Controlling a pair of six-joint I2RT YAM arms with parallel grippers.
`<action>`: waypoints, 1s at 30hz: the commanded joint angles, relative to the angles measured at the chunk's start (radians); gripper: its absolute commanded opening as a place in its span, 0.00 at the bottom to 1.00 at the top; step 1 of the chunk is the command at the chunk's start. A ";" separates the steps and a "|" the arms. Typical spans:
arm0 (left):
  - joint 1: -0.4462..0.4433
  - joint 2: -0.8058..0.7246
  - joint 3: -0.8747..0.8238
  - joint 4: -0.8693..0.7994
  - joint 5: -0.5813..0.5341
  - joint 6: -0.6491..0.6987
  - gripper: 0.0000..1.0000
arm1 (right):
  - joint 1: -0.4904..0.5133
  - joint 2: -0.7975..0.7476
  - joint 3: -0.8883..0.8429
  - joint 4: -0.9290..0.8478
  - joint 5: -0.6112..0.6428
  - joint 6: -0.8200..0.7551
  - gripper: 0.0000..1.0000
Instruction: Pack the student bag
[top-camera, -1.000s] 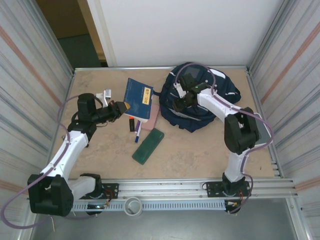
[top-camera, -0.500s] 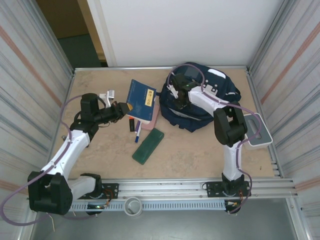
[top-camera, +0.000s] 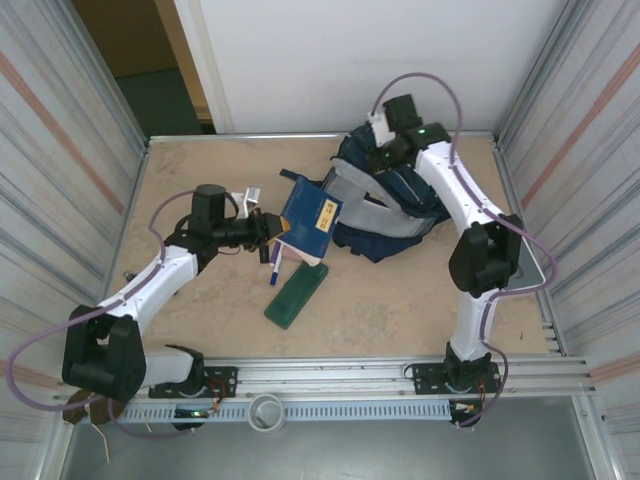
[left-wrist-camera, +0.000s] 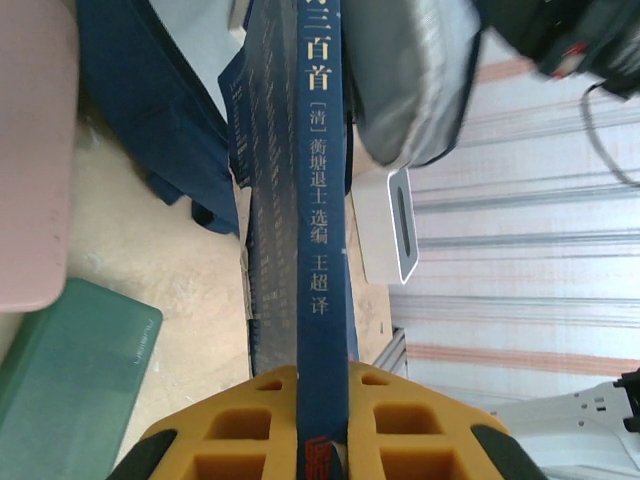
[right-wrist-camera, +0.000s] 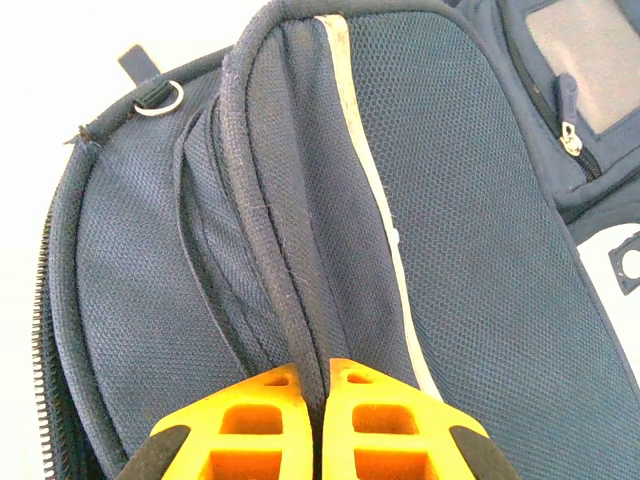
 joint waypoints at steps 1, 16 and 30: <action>-0.033 0.051 0.057 0.102 0.043 -0.049 0.00 | -0.035 -0.051 0.068 -0.028 -0.235 0.092 0.00; -0.164 0.573 0.458 0.318 0.049 -0.207 0.00 | -0.076 -0.047 0.120 -0.007 -0.377 0.119 0.00; -0.232 1.125 1.024 0.335 -0.076 -0.234 0.22 | -0.094 -0.045 0.044 0.035 -0.461 0.068 0.00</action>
